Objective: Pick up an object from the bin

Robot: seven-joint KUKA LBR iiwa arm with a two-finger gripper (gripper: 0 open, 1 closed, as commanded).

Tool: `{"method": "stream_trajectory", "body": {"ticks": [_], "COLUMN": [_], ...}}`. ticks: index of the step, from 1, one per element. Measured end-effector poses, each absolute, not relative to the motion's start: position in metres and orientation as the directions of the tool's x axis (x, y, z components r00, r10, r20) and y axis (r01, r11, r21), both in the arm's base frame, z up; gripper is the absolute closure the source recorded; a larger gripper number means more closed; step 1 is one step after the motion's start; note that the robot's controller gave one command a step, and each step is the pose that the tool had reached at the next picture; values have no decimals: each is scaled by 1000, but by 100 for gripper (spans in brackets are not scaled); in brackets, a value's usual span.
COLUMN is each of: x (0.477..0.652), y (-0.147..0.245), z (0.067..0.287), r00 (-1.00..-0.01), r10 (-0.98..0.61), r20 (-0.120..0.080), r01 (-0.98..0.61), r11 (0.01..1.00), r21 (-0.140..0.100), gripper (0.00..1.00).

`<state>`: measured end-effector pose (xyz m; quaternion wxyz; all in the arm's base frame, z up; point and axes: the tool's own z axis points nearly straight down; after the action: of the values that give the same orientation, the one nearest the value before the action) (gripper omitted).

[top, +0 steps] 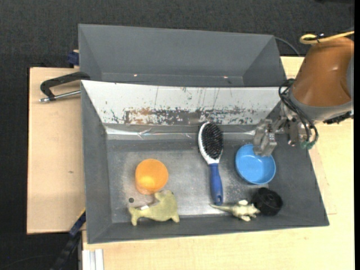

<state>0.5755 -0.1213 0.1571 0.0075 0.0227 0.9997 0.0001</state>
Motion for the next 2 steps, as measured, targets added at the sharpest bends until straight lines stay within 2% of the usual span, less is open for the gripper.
{"method": "stream_trajectory", "body": {"ticks": [1,2], "x": [573,563], "y": [-123,-131], "z": [155,184], "r00": [-999,-978], "r10": [47,208], "r20": [-8,-9], "r01": [47,208], "r11": [999,978], "r21": [0,1], "gripper": [100,100]}}
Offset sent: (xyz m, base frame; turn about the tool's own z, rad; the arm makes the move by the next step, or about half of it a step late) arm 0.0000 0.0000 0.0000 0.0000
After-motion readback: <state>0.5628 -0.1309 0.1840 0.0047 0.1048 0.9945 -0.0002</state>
